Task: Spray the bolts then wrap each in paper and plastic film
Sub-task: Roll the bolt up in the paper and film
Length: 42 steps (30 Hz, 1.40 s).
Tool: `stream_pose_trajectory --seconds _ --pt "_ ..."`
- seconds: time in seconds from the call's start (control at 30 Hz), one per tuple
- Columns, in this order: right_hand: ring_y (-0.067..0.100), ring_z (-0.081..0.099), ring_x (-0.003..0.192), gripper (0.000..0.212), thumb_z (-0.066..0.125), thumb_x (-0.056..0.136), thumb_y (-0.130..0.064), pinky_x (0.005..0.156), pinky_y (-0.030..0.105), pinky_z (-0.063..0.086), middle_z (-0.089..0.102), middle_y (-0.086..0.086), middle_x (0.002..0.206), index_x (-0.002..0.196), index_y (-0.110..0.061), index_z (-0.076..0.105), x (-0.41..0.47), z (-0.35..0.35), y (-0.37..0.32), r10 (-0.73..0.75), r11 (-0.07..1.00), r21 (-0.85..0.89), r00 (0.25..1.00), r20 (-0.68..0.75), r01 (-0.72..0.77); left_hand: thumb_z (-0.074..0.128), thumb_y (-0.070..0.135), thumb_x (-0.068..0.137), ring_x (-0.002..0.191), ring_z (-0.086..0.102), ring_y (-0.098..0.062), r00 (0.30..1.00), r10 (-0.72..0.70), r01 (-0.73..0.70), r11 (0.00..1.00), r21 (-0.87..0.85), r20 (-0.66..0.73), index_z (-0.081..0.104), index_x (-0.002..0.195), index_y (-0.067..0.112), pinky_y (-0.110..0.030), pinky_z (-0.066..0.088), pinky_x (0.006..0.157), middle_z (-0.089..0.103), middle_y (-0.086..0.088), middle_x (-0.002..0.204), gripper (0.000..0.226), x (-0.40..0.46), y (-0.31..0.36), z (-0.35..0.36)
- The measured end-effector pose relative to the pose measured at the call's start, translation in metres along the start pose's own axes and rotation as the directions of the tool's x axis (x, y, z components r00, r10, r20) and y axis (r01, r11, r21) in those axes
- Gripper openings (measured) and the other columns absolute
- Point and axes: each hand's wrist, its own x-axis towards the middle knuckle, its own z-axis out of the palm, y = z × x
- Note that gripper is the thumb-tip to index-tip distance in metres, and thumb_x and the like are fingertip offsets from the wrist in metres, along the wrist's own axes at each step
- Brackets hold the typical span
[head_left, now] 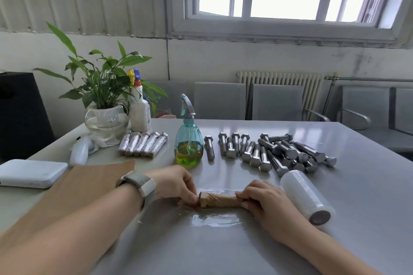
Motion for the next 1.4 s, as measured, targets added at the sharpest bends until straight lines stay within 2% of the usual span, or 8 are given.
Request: stream_pose_trajectory --seconds 0.13,0.23,0.5,0.6,0.73,0.87,1.1,1.4 --pt "0.014 0.058 0.097 0.015 0.067 0.092 -0.024 0.087 0.037 0.046 0.063 -0.014 0.096 0.103 -0.029 0.075 0.001 0.000 0.002 0.000 1.000 -0.002 1.000 -0.003 0.000 0.074 0.048 0.079 0.049 0.053 -0.007 0.983 -0.168 0.140 0.946 0.293 0.073 0.070 0.083 0.019 -0.015 0.029 0.040 0.065 0.006 0.060 0.029 -0.001 0.016 -0.008" --pt "0.014 0.057 0.097 0.015 0.066 0.092 -0.024 0.087 0.037 0.045 0.062 -0.015 0.096 0.103 -0.029 0.075 0.000 0.000 0.003 0.000 1.000 0.005 1.000 0.004 0.000 0.070 0.049 0.081 0.042 0.041 -0.013 0.965 -0.242 0.187 0.906 0.380 0.102 0.068 0.081 0.018 -0.017 0.025 0.040 0.059 0.005 0.051 0.031 -0.001 0.023 -0.010" --pt "0.014 0.057 0.095 0.011 0.067 0.091 -0.024 0.085 0.035 0.044 0.056 -0.019 0.090 0.097 -0.029 0.074 0.001 0.001 0.004 -0.011 1.000 0.015 1.000 0.007 0.011 0.069 0.002 0.083 0.050 0.066 -0.013 0.958 -0.237 0.240 0.971 0.003 0.162 0.061 0.080 0.005 -0.017 0.043 0.040 0.069 -0.007 0.062 0.009 0.004 0.031 0.000" --pt "0.015 0.057 0.096 0.012 0.066 0.091 -0.024 0.086 0.036 0.044 0.061 -0.014 0.094 0.099 -0.029 0.074 0.002 0.001 0.004 -0.016 1.000 0.014 1.000 0.010 0.016 0.066 0.000 0.085 0.057 0.070 -0.016 0.957 -0.231 0.250 0.964 -0.094 0.178 0.064 0.082 0.000 -0.019 0.049 0.045 0.072 -0.009 0.067 0.003 0.001 0.029 0.001" --pt "0.015 0.056 0.093 0.010 0.068 0.090 -0.022 0.083 0.038 0.045 0.062 -0.014 0.093 0.097 -0.027 0.074 0.002 0.001 0.005 -0.016 0.999 0.037 1.000 -0.001 0.016 0.062 0.000 0.086 0.052 0.067 -0.014 0.959 -0.219 0.237 0.968 -0.082 0.180 0.065 0.084 -0.002 -0.019 0.049 0.046 0.071 -0.010 0.067 0.004 -0.001 0.037 -0.003" --pt "0.014 0.057 0.093 0.011 0.068 0.089 -0.021 0.084 0.036 0.046 0.061 -0.016 0.092 0.097 -0.027 0.074 0.003 0.000 0.005 -0.017 0.999 0.045 1.000 0.006 0.017 0.061 0.002 0.087 0.063 0.070 -0.017 0.961 -0.206 0.224 0.971 -0.081 0.183 0.065 0.084 0.000 -0.017 0.044 0.045 0.074 -0.014 0.076 0.006 -0.005 0.042 -0.006" --pt "0.015 0.059 0.095 0.012 0.068 0.089 -0.017 0.086 0.036 0.047 0.066 -0.011 0.096 0.097 -0.023 0.075 0.002 -0.002 0.005 -0.013 0.997 0.072 1.000 0.002 0.013 0.058 0.005 0.083 0.053 0.064 -0.016 0.986 -0.146 0.158 0.975 -0.156 0.083 0.068 0.080 0.000 -0.018 0.045 0.044 0.073 -0.016 0.075 0.010 -0.011 0.038 0.000" --pt "0.014 0.057 0.097 0.016 0.066 0.090 -0.019 0.087 0.037 0.044 0.064 -0.013 0.099 0.101 -0.027 0.074 0.001 -0.002 0.001 -0.024 0.999 0.023 0.999 0.024 0.024 0.045 -0.002 0.092 0.066 0.070 -0.024 0.994 -0.109 0.097 0.889 -0.448 -0.001 0.062 0.098 -0.006 -0.022 0.047 0.047 0.073 -0.020 0.081 0.018 -0.039 0.022 0.012"
